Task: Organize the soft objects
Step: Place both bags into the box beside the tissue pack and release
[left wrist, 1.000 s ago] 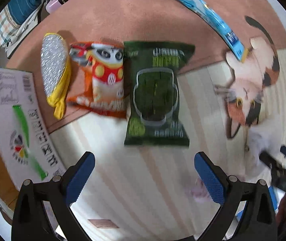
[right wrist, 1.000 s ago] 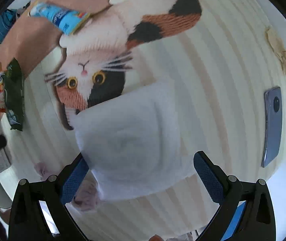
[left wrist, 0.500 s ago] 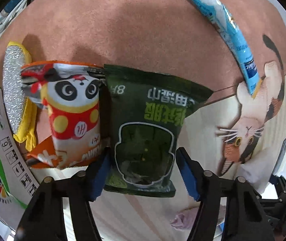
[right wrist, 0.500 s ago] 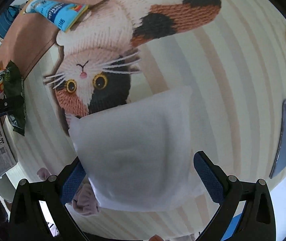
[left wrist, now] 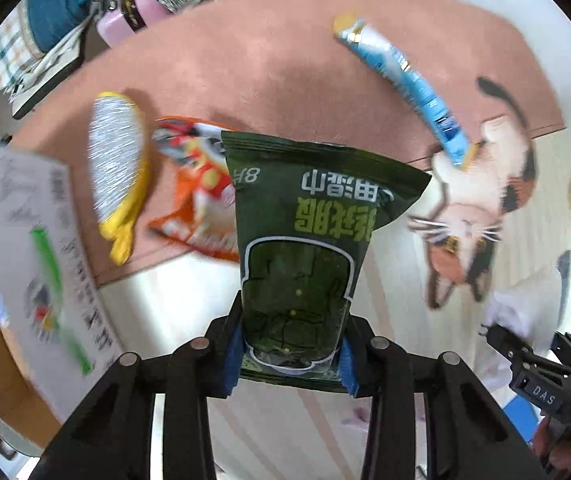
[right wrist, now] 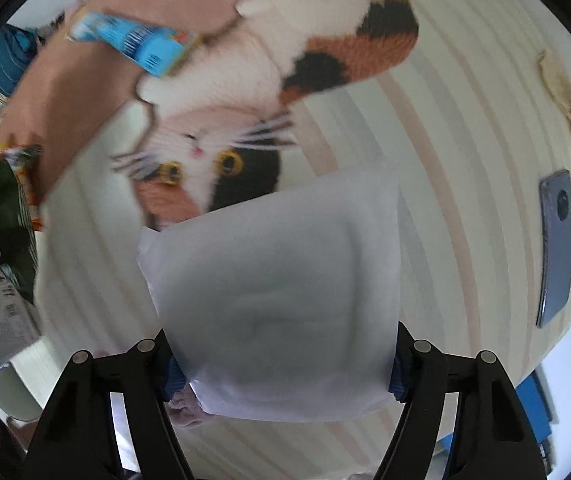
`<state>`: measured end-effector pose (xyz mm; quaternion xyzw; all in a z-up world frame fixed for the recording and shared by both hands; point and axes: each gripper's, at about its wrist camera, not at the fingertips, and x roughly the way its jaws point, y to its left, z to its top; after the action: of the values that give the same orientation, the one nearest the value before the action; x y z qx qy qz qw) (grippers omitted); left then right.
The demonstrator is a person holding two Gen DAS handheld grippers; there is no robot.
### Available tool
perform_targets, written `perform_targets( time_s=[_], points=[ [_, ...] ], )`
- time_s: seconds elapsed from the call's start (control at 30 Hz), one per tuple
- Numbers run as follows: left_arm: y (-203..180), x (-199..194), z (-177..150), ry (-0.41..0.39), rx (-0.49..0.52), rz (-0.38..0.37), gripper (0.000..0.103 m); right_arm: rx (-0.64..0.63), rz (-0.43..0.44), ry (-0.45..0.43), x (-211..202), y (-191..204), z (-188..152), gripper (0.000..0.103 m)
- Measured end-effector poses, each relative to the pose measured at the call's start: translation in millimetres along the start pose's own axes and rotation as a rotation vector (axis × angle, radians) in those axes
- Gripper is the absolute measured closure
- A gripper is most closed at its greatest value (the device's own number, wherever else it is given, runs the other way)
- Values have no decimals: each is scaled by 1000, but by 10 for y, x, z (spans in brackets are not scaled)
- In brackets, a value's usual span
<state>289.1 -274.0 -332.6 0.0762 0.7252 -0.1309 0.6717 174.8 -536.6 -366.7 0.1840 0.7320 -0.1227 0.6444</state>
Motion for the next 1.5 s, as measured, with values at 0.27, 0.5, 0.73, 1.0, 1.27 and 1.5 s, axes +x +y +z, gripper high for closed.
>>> perform_targets(
  time_s=[0.27,0.5,0.73,1.0,1.27,1.5],
  points=[
    [734,-998,-715,-146,-72,-82,68,-144,122,-131,-930,1209,-536,27],
    [2106,-1506,-1115,-212,-210,1,68,-336,237,-136,-1190,3020,-1165,27],
    [3409,-1203,-1053,-150,-367,93,68,-399,224,-60,-749,4302,-1276,27],
    [4039,-537,-579,-24,-392,107,68,-383,105,2,5,4881,-1147,27],
    [4097,-197,-285,53,-354,120,68,-370,38,20,384,5089,-1054,27],
    [4191,-115,-207,101,-391,81,58,-419,-3,74,607,5329,-1054,5]
  ],
)
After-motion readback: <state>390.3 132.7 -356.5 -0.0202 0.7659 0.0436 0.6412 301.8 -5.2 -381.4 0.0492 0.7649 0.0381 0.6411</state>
